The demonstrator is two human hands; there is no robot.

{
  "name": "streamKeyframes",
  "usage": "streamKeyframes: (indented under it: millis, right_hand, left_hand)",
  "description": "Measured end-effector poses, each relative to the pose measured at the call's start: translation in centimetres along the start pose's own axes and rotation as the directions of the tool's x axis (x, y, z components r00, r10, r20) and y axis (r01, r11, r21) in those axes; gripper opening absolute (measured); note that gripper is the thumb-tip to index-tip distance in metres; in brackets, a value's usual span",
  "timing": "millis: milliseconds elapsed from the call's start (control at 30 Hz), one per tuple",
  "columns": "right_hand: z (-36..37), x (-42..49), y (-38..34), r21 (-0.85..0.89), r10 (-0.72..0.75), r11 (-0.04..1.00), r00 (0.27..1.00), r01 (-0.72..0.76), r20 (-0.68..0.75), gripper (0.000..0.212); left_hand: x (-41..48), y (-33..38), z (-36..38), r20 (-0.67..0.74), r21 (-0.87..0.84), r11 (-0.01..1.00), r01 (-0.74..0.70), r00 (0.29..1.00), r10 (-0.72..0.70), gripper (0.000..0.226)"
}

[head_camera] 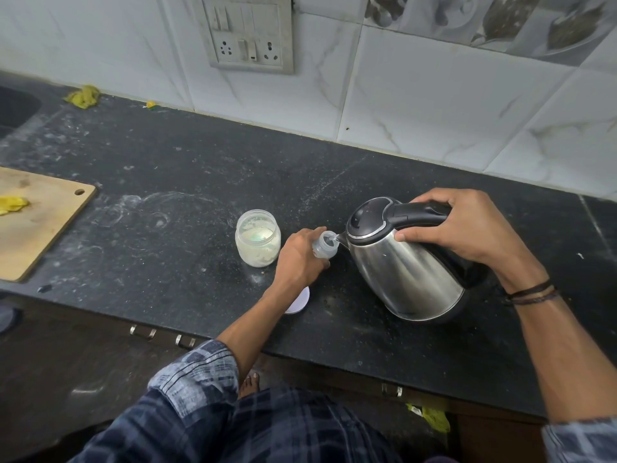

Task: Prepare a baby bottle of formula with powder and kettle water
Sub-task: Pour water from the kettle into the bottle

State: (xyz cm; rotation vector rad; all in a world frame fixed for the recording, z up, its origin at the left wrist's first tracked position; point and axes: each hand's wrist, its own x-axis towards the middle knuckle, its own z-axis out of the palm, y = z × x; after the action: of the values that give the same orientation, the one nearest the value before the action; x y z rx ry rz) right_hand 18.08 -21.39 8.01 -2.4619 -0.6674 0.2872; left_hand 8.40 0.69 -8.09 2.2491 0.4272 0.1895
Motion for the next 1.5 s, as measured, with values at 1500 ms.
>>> streamKeyframes:
  millis: [1500]
  right_hand:
    - [0.06,0.53,-0.25,-0.012,-0.024,1.0,0.999,0.024,0.027,0.042]
  left_hand:
    - [-0.04,-0.08,-0.01,-0.005,0.017,1.0,0.02,1.0,-0.02,0.051]
